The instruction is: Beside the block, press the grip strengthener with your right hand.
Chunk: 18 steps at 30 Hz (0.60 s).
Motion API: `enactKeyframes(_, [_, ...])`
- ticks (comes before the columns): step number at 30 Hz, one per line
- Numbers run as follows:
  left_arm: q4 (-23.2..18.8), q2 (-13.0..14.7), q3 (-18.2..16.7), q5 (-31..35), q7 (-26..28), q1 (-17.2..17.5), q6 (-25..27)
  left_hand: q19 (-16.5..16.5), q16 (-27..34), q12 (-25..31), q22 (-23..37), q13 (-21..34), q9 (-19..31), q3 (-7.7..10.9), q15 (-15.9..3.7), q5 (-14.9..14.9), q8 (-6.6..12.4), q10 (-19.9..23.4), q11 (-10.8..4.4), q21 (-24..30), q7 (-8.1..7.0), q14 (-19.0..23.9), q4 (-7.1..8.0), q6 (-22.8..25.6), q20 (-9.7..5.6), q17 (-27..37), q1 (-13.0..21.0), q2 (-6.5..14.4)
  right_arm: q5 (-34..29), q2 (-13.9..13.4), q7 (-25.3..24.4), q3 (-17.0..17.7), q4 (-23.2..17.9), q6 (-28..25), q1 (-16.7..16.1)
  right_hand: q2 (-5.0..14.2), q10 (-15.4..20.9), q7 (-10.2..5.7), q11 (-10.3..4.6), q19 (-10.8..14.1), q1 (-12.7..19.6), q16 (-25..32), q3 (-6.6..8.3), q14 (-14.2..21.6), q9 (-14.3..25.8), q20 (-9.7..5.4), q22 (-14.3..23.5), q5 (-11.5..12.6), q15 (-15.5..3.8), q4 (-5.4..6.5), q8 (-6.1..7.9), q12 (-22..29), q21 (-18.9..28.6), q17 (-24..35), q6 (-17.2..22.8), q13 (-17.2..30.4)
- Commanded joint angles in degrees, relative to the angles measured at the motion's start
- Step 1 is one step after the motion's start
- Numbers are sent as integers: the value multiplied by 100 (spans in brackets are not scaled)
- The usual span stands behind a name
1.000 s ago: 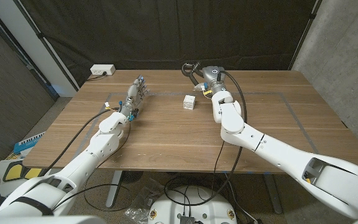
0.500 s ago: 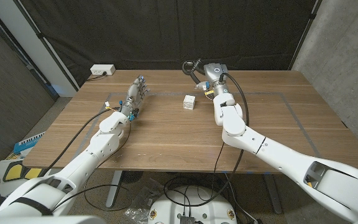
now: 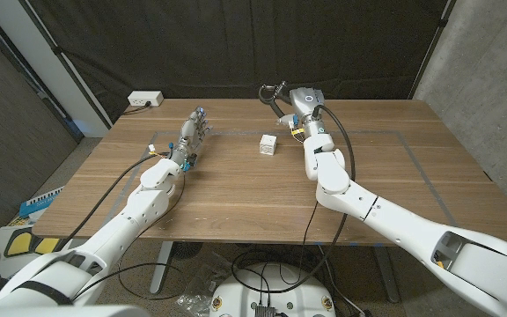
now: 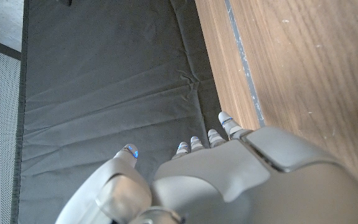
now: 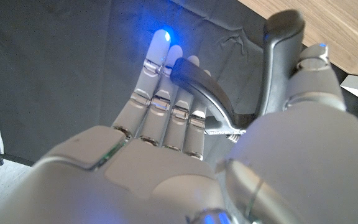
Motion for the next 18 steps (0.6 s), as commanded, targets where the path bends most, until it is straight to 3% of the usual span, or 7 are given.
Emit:
enactKeyframes(1, [-43,13,-13,-8,14,31,-13,-855,26,11,10,13,19,-33,-209,39,24,-1128,4,0,0,-1288,1,-1148,-107,19,1,-14,93,-46,-308,44,21,171,-56,1739,812,-803,-666,173,1828,-13,504,1198,-1,-819,0,-9,-1416,334,-42,-17,125,-26,970,-7])
enactKeyframes(9, [-55,18,-18,-18,8,44,-16,-856,26,10,10,13,19,-40,-207,42,24,-1129,11,-3,1,-1286,2,-1146,-106,20,-2,-17,111,-47,-431,59,32,222,-78,1699,985,-757,-718,254,1907,-79,473,1372,-30,-817,-57,-4,-1400,330,-80,-81,250,-85,1251,-52])
enactKeyframes(18, [-61,39,-33,-34,-25,60,-33,-852,26,12,10,13,19,-47,-207,45,25,-1124,0,-4,5,-1283,3,-1143,-105,20,-5,-20,65,6,-483,40,55,141,-95,1676,1039,-754,-764,319,1942,-147,468,1427,-50,-811,-101,6,-1405,335,-153,-141,299,-116,1310,-69])
